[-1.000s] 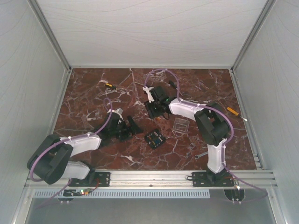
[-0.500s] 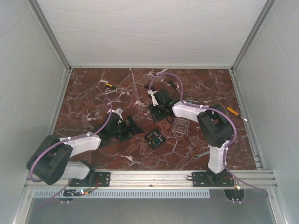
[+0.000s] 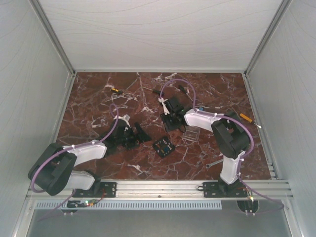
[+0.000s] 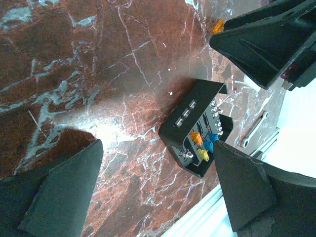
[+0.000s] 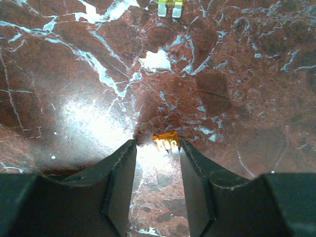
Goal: Snap on the fuse box
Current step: Pick up the fuse from the center of the board.
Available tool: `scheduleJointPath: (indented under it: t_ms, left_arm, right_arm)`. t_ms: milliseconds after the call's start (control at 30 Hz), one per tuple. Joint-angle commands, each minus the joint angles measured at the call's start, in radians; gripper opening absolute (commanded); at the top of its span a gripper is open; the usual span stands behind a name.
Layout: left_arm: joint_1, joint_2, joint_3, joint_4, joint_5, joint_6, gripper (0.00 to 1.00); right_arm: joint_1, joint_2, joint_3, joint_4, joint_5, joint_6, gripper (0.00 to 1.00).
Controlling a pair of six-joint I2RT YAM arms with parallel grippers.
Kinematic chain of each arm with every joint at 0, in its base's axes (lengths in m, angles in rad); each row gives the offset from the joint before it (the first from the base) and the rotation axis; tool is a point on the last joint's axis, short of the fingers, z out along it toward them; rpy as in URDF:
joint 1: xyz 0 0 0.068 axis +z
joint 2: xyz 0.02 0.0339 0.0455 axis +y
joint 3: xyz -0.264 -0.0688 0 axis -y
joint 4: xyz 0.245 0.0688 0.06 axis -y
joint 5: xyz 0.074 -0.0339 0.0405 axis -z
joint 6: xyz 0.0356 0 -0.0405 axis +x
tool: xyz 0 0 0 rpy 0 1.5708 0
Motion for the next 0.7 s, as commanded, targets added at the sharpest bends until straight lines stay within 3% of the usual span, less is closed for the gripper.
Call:
scheduleJointPath:
  t_ms: [0, 667]
  left_arm:
    - [0.003, -0.011, 0.021, 0.026, 0.014, 0.009, 0.93]
    - [0.003, -0.012, 0.024, 0.026, 0.017, 0.016, 1.0]
  right_arm:
    - [0.018, 0.015, 0.027, -0.086, 0.08, -0.04, 0.37]
    - [0.052, 0.143, 0.169, -0.216, 0.122, -0.124, 0.26]
